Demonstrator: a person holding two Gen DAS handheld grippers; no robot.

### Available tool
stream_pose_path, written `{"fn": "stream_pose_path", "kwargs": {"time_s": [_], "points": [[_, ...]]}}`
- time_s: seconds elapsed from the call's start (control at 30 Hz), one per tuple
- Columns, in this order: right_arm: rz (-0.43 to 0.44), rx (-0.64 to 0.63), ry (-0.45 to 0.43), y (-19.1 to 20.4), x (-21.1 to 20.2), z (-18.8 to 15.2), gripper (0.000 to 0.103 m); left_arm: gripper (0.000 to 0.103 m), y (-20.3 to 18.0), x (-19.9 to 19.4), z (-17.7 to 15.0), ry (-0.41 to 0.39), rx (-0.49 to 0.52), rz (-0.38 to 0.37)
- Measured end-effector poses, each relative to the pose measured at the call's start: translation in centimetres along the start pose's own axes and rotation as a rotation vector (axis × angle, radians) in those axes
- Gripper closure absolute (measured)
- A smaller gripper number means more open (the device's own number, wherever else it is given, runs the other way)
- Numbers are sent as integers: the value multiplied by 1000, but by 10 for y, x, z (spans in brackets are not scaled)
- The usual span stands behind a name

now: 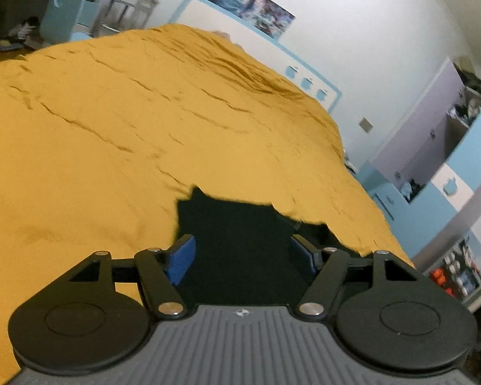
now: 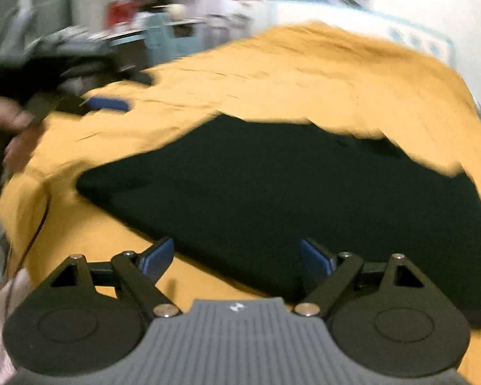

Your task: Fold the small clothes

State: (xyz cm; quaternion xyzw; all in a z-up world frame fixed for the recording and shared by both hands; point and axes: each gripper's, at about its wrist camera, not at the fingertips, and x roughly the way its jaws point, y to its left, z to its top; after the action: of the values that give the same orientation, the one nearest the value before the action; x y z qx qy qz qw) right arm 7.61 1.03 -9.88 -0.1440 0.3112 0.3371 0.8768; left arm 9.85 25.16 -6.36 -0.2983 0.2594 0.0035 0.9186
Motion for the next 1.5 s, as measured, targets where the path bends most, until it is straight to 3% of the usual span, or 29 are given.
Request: {"fn": "stream_pose_path", "kwargs": {"time_s": [0.13,0.37,0.77,1.07,1.33,1.5], "points": [[61,-148,25,43,30,11,22,24,33,7,13,13,-117,-41],[12,-304,29,84,71,22,22,24,70,41,16,104,-180,-53],[7,-295,5,105,112,49,22,24,97,106,32,202,-245,-133],[30,-245,16,101,120,49,22,24,96,140,25,274,-245,-142],[29,-212,25,100,120,50,22,24,116,166,21,305,-376,-186],[27,-215,14,100,122,50,22,24,114,184,25,351,-370,-216]]}}
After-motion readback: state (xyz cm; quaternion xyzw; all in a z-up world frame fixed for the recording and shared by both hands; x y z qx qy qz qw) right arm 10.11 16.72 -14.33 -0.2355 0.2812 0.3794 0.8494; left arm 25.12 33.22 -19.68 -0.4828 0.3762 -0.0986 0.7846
